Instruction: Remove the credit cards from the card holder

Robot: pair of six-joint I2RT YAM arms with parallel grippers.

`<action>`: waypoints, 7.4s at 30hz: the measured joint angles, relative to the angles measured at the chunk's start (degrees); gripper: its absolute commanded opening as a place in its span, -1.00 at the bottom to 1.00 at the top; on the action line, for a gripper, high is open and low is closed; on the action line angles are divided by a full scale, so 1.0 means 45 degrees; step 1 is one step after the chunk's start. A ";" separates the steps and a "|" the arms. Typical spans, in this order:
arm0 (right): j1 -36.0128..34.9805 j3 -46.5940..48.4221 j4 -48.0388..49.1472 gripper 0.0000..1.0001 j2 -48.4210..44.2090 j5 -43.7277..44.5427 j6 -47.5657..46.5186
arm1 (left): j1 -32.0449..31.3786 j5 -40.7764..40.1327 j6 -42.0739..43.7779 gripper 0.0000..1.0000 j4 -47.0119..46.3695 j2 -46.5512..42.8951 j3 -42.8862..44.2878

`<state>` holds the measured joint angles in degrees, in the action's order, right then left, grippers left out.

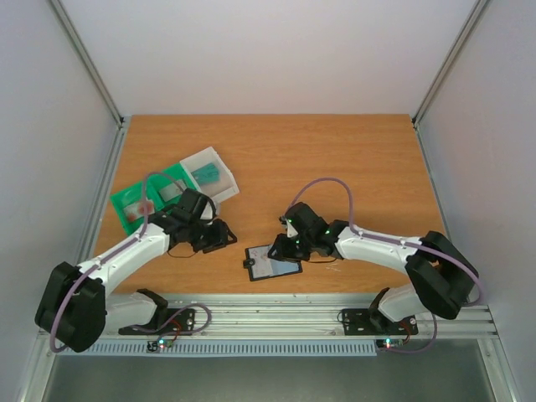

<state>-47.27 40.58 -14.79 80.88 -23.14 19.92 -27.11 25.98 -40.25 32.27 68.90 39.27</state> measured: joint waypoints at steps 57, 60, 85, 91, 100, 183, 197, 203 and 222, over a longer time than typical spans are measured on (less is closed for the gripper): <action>-0.0005 -0.0801 0.2599 -0.66 0.2127 0.0087 0.0058 | -0.1637 0.0491 -0.2642 -0.75 -0.5790 0.3405 -0.2011; -0.0005 -0.0869 0.2705 -0.67 0.2103 0.0097 0.0136 | -0.1807 0.0427 -0.2725 -0.70 -0.5688 0.2958 -0.1928; -0.0015 -0.1263 0.3201 -0.67 0.1889 0.0180 0.0228 | -0.2195 0.0155 -0.2982 -0.99 -0.5761 0.3691 -0.1549; -0.0015 -0.1282 0.3347 -0.68 0.1948 0.0126 0.0243 | -0.2200 0.0068 -0.3016 -0.99 -0.5843 0.3691 -0.1603; -0.0015 -0.1336 0.3502 -0.74 0.1972 0.0117 0.0287 | -0.2200 0.0078 -0.3016 -0.99 -0.5916 0.3696 -0.1632; 0.1545 -0.3220 0.4323 -0.98 -0.0291 -0.0481 0.0884 | -0.2220 -0.0248 -0.2603 -0.87 -0.5586 0.3837 -0.1307; 0.1579 -0.3220 0.2589 -0.98 -0.2312 -0.0063 0.0947 | -0.2220 -0.0889 -0.2633 -0.21 -0.4192 0.2021 -0.1156; 0.1579 -0.3220 0.2516 -0.98 -0.2822 -0.0437 0.1209 | -0.2220 -0.0821 -0.2662 0.02 -0.3735 0.0976 -0.0743; 0.1579 -0.3099 0.4333 -0.98 -0.5095 -0.2390 0.3036 | -0.2220 0.1132 -0.4770 0.00 -0.7344 -0.2647 -0.2448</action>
<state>-40.16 26.63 4.71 57.95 -33.89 33.58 -37.10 31.07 -61.71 -0.78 56.99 28.25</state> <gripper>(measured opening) 0.016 0.500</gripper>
